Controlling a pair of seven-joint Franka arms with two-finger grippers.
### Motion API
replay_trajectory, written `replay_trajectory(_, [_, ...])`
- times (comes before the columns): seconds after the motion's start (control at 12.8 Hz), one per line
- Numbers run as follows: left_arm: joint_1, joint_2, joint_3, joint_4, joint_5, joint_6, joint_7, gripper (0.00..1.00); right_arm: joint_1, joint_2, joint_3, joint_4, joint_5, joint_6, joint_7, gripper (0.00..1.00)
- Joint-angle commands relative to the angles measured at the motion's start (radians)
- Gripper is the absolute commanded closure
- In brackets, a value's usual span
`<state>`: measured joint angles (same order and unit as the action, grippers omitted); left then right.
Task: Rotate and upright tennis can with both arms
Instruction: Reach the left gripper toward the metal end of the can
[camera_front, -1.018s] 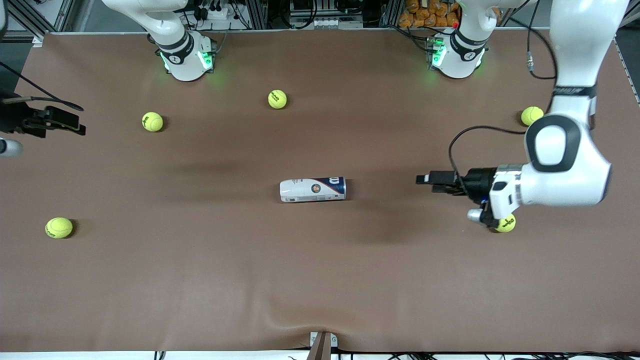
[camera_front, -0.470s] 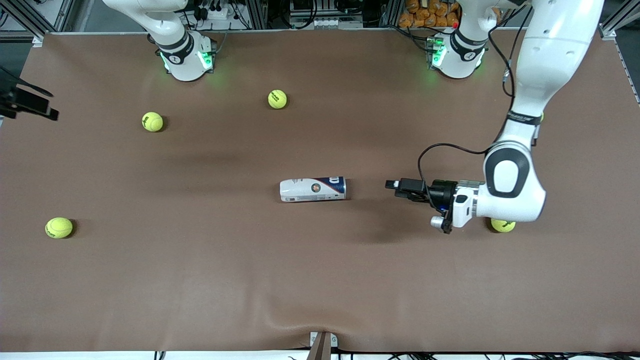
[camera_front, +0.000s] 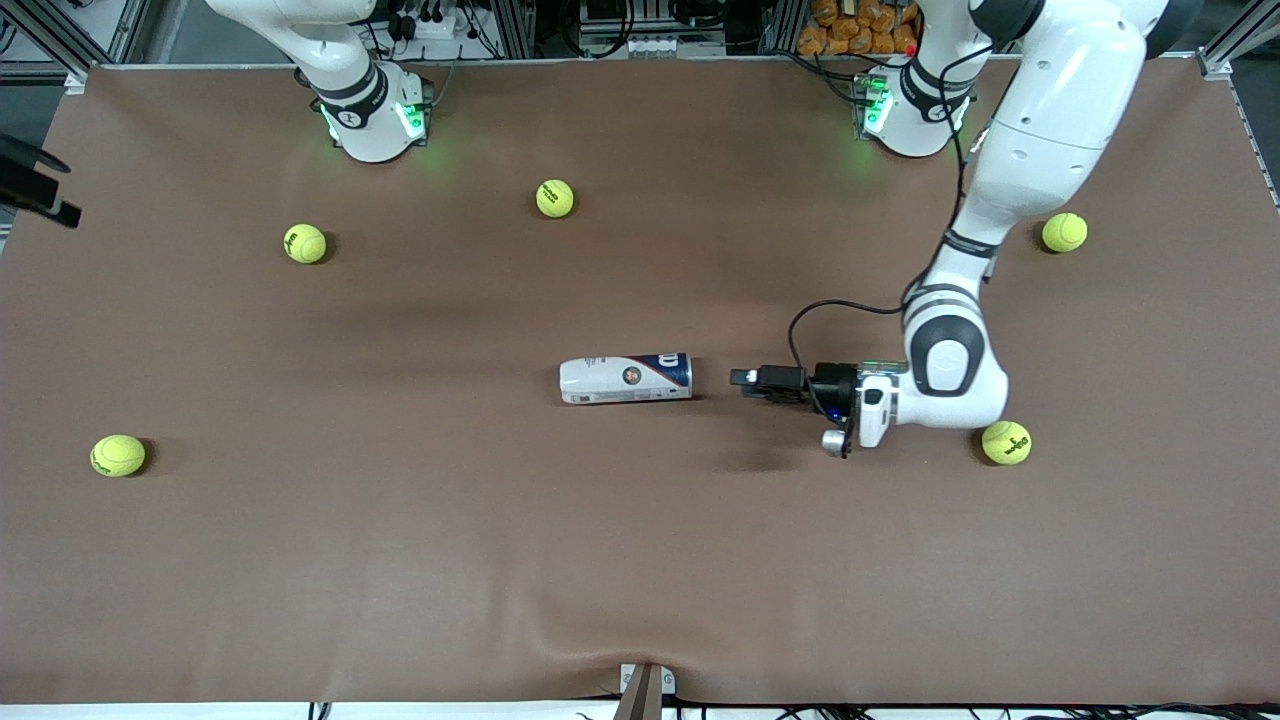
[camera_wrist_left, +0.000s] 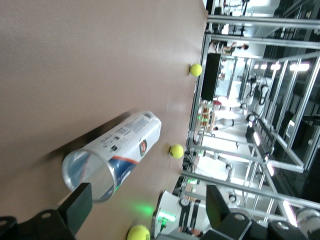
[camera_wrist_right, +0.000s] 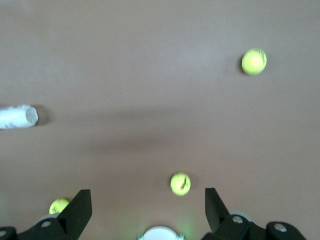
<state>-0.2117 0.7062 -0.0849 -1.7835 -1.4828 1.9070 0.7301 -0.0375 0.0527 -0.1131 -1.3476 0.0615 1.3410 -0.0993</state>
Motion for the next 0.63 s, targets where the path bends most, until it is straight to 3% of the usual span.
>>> replay_trajectory(0.0, [-0.043,-0.005,0.001,-0.034,-0.089,0.046,0.018,0.00,-0.019,0.016,0.016,0.030,0.008,0.035,-0.059,0.00])
replay_trajectory(0.55, [-0.075,0.027,0.001,-0.050,-0.123,0.084,0.018,0.00,-0.015,0.015,0.055,0.045,-0.002,-0.011,0.073,0.00])
